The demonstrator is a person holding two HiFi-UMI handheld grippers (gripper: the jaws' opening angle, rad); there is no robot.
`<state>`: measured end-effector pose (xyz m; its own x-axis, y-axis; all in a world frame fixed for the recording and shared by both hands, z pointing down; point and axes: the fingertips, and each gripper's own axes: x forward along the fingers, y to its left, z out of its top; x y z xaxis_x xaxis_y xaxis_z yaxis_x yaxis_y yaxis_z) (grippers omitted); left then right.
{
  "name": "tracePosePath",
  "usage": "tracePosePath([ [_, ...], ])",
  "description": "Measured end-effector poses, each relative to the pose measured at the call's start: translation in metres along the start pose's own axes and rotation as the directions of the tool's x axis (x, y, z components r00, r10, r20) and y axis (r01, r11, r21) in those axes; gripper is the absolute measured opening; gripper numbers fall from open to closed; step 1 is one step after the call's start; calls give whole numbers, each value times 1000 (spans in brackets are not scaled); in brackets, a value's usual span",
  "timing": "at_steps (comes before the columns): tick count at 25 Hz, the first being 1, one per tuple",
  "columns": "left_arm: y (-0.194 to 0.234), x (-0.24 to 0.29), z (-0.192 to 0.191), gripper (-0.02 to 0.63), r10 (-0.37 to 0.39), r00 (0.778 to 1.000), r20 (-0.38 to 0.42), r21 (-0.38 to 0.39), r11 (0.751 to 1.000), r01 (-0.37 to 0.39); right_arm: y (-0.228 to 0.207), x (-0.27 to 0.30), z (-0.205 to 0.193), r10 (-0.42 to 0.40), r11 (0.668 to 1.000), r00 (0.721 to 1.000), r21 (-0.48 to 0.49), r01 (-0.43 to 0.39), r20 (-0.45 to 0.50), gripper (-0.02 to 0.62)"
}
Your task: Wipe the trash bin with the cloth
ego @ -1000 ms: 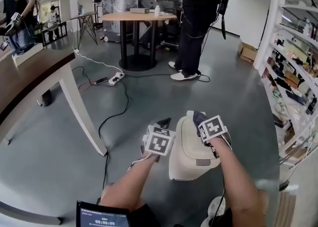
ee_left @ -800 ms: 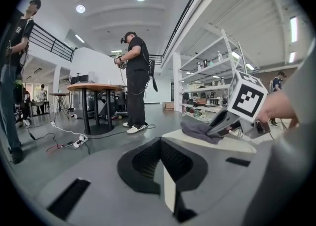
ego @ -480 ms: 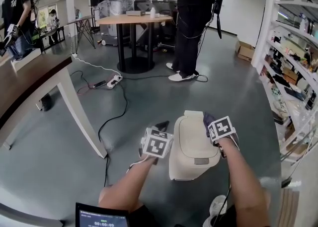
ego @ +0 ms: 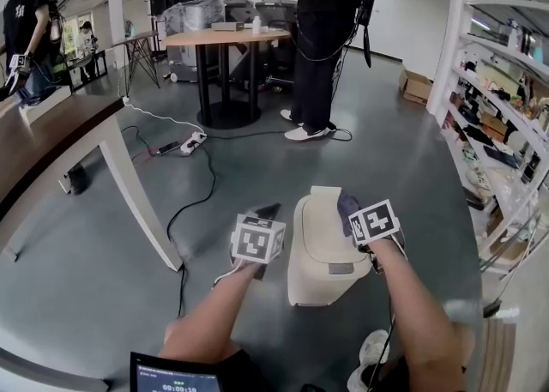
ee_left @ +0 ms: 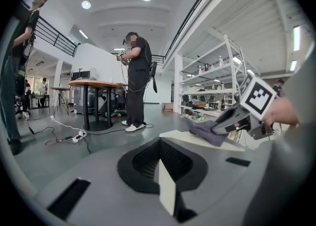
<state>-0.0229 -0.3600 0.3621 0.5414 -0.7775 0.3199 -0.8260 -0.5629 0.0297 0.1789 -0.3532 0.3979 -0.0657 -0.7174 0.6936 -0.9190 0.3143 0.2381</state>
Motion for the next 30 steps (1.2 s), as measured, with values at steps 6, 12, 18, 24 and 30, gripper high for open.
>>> tracePosePath([
  [6, 7, -4, -7, 0, 13, 1000, -17, -27, 1000, -14, 83, -17, 17, 127, 988, 992, -88, -124, 25, 69],
  [12, 8, -11, -1, 0, 42, 999, 2, 14, 999, -42, 133, -11, -4, 149, 981, 988, -120, -152, -36, 69],
  [18, -4, -12, 0, 0, 21, 1000, -5, 9, 1000, -21, 132, -7, -7, 128, 981, 990, -140, -134, -53, 69],
  [24, -20, -20, 4, 0, -21, 1000, -8, 27, 999, 22, 109, -11, -20, 104, 990, 993, -94, -109, -55, 69],
  [30, -22, -29, 6, 0, -14, 1000, 1, 43, 999, 14, 78, -18, -37, 83, 996, 996, -39, -84, -39, 69],
])
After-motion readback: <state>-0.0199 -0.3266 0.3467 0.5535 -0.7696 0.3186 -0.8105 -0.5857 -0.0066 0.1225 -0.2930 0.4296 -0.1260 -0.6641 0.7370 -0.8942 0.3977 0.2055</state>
